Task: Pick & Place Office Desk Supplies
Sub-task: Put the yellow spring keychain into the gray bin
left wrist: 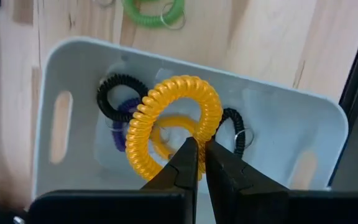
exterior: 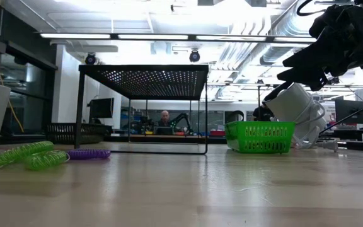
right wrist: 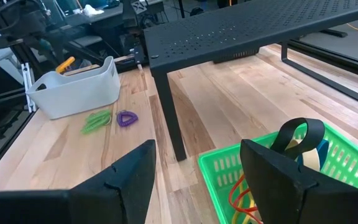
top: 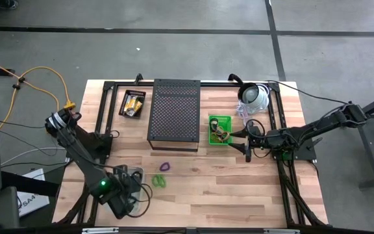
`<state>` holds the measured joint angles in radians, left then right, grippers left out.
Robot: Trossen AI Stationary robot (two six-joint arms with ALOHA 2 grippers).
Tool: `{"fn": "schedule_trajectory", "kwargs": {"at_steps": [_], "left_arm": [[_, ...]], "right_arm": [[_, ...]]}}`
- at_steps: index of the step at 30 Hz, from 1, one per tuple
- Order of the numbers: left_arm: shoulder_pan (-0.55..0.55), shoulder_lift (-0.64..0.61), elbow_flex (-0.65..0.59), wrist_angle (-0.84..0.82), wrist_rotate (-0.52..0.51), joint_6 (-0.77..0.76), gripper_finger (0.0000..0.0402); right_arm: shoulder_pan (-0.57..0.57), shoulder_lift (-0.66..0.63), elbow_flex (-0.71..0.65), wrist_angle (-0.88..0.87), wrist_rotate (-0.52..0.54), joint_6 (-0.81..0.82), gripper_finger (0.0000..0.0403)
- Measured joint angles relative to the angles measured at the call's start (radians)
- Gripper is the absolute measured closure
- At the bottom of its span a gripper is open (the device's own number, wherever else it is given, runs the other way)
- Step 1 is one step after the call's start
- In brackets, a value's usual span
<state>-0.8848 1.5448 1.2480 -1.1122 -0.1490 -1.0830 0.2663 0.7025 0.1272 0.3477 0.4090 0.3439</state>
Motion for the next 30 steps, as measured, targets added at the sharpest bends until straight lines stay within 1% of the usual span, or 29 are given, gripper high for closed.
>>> {"fn": "schedule_trajectory", "kwargs": {"at_steps": [5, 9, 14, 21, 24, 30], "left_arm": [[-0.024, 0.064, -0.001, 0.012, 0.015, -0.122, 0.0387], [-0.04, 0.139, -0.002, 0.053, 0.04, -0.171, 0.0387], [-0.06, 0.203, -0.002, 0.094, 0.042, -0.174, 0.0387], [-0.082, 0.22, -0.002, 0.1, 0.04, -0.174, 0.0386], [-0.083, 0.22, -0.002, 0.1, 0.039, -0.168, 0.0376], [-0.082, 0.22, -0.002, 0.099, 0.036, -0.149, 0.033]], "right_arm": [[0.0, 0.0, 0.0, 0.0, 0.0, 0.0, 0.018], [0.0, 0.0, 0.0, 0.0, 0.0, 0.0, 0.018], [0.0, 0.0, 0.0, 0.0, 0.0, 0.0, 0.018], [0.0, 0.0, 0.0, 0.0, 0.0, 0.0, 0.018], [0.0, 0.0, 0.0, 0.0, 0.0, 0.0, 0.018], [0.0, 0.0, 0.0, 0.0, 0.0, 0.0, 0.018]]}}
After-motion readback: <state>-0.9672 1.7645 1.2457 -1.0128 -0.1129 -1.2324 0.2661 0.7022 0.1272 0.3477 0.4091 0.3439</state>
